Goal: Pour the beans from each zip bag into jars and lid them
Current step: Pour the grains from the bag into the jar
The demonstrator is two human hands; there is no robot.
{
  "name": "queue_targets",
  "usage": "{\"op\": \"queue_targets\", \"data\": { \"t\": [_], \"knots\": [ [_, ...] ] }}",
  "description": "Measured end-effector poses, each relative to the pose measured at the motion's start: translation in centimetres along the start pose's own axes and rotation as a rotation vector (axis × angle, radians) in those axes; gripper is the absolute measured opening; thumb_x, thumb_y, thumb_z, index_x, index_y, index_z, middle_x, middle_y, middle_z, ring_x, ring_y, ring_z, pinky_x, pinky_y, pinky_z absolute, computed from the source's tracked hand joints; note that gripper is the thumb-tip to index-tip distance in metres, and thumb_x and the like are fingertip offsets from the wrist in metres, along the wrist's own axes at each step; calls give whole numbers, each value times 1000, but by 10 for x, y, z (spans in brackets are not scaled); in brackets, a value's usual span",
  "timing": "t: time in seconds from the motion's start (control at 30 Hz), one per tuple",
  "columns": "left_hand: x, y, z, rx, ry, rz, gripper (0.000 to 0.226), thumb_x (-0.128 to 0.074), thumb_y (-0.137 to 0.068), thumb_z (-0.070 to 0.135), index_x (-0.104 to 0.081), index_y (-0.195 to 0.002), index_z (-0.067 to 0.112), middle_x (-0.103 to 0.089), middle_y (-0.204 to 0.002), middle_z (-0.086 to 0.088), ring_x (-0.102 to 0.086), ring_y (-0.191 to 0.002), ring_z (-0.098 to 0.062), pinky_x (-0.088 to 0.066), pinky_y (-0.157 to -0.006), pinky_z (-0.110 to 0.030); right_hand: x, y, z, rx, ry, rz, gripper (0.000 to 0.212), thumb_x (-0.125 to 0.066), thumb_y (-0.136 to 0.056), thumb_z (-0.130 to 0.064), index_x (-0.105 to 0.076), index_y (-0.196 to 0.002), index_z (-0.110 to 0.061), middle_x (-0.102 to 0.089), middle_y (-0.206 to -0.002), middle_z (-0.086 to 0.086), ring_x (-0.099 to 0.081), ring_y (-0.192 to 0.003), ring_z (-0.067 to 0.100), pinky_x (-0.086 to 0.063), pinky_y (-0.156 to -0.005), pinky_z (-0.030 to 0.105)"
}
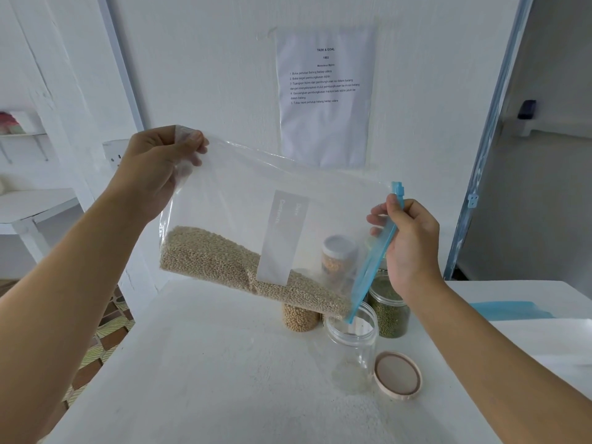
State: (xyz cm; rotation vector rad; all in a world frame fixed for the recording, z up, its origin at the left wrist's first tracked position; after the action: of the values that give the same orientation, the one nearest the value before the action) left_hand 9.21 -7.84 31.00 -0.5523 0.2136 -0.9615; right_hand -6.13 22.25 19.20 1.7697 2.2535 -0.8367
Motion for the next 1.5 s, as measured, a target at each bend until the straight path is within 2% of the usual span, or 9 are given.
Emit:
{"op": "queue_targets", "data": {
  "t": [0.17,0.4,0.6,0.7,1.03,1.3,1.5],
  "knots": [
    [-3,-2,1,-8,-10,-22,19,-60,-99,4,-60,-80,2,-62,-84,-3,-60,-75,-5,-49,-80,-17,1,0,0,-4,0,14,23,-60,-102,-20,-62,-82,-11,-68,-79,2,-67,-75,16,-49,-70,32],
    [-3,-3,1,-6,1,-6,18,-60,-99,4,-62,-81,3,-63,-83,-3,-59,-72,-6,-48,-76,-17,0,1,-1,8,9,16,21,-59,-103,-19,-62,-84,-10,-68,-78,2,-67,-75,16,-49,-70,31],
    [-3,-2,2,-6,16,-41,34,-63,-98,8,-74,-68,20,-66,-82,0,-55,-72,-10,-48,-78,-21,0,2,-2,4,-8,16,24,-59,-102,-17,-61,-79,-12,-68,-77,2,-66,-73,16,-48,-68,30],
    [-4,-2,3,-6,13,-57,37,-63,-98,9,-75,-66,22,-66,-82,1,-55,-73,-10,-48,-81,-23,1,3,-3,9,0,16,23,-59,-102,-18,-62,-80,-12,-68,-78,1,-66,-74,17,-49,-69,31],
    [-4,-1,-2,20,22,-45,34,-64,-98,10,-77,-68,22,-67,-84,1,-56,-72,-10,-47,-77,-22,3,2,-4,20,0,12,23,-60,-102,-18,-62,-81,-11,-67,-78,2,-66,-73,17,-48,-68,31],
    [-6,-5,0,25,31,-59,32,-64,-97,11,-76,-70,22,-67,-84,1,-56,-73,-11,-45,-81,-28,6,1,-6,29,0,25,22,-60,-102,-17,-61,-81,-10,-67,-77,2,-66,-73,17,-49,-68,30],
    [-9,-6,0,33,38,-64,37,-62,-98,8,-75,-67,22,-66,-84,1,-55,-73,-11,-45,-77,-24,7,-1,-8,29,-7,33,22,-61,-102,-17,-62,-81,-10,-67,-77,3,-66,-73,16,-49,-68,30]
  ]
}}
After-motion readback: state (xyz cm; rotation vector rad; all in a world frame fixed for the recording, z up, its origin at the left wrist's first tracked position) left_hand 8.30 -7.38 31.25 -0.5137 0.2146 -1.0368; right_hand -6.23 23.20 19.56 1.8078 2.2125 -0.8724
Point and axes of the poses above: each hand's wrist, its own y-axis away from the middle knuckle, its own x-axis out of the back of the hand, z = x × y, the point moved 3 cm from there along -y, towards the middle knuckle
